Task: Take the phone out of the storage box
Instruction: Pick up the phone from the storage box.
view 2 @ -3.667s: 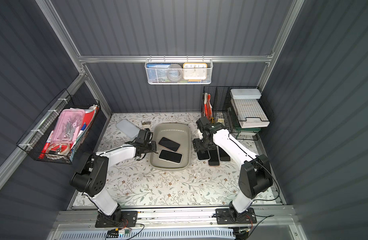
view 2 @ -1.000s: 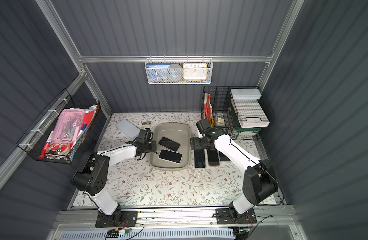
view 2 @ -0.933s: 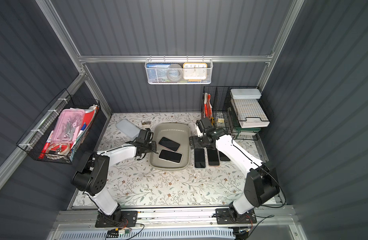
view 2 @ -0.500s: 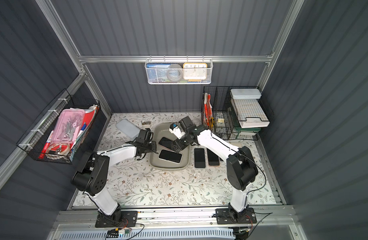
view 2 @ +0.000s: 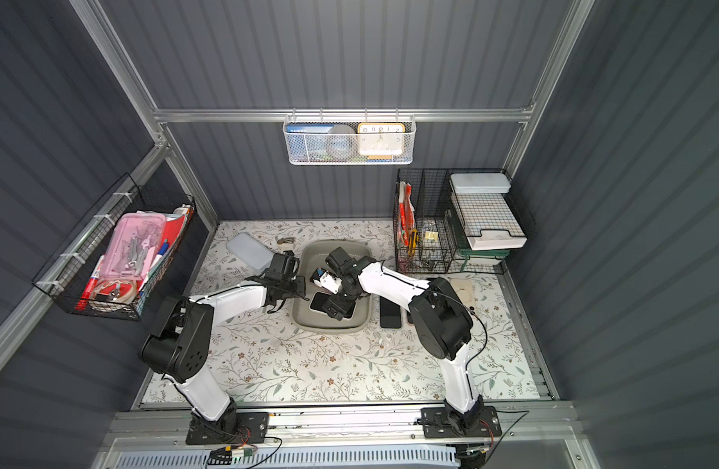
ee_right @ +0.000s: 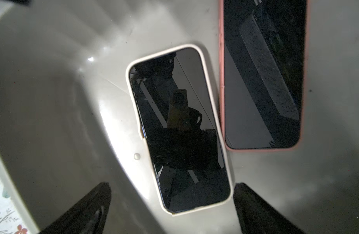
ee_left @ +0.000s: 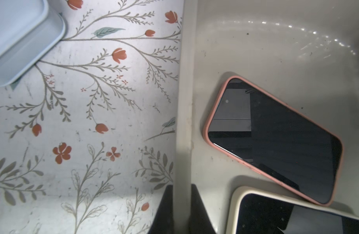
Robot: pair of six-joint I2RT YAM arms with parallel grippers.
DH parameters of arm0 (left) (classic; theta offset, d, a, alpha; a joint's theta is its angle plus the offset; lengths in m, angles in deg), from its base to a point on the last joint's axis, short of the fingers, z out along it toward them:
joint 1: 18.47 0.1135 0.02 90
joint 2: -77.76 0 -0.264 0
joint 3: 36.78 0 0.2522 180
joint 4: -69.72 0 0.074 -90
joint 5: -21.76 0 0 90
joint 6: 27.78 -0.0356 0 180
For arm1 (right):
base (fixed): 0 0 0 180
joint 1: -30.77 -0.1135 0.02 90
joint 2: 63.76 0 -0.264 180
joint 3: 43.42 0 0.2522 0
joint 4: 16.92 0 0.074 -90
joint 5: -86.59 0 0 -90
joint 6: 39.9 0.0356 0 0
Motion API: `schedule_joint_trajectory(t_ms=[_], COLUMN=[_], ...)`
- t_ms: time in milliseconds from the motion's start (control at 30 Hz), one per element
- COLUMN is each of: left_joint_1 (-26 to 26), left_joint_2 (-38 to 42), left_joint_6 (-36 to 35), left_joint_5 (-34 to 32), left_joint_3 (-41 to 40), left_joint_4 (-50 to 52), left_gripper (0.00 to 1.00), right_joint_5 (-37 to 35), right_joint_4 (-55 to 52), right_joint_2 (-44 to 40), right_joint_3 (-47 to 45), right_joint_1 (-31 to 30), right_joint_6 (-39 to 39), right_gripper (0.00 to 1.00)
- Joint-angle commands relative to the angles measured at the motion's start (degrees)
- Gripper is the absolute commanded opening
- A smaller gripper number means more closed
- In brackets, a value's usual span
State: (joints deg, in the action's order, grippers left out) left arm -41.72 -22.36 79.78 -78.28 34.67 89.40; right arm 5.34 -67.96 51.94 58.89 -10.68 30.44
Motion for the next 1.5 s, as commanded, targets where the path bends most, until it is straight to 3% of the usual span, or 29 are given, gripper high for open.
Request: schedule_joint_trajectory(t_ms=[0, 1033, 1467], left_joint_1=[0.19, 0.15, 0.14], left_joint_2=[2.02, 1.66, 1.41], left_joint_6=[-1.12, -1.40, -1.57], left_joint_5=[0.91, 0.81, 0.93], left_joint_3=[1.61, 2.28, 3.03], left_joint_4=[0.50, 1.47, 1.91], left_gripper=[0.05, 0.06, 0.18], right_joint_5=[-1.54, 2.11, 0.93], right_joint_4=[0.47, 4.61, 3.52], right_joint_2=[0.17, 5.00, 5.59], right_joint_3=[-1.18, -4.56, -4.66], right_joint_1=[0.08, 2.23, 1.71], right_joint_6=[-2.92, -5.77, -5.53], right_gripper=[0.99, 0.98, 0.84])
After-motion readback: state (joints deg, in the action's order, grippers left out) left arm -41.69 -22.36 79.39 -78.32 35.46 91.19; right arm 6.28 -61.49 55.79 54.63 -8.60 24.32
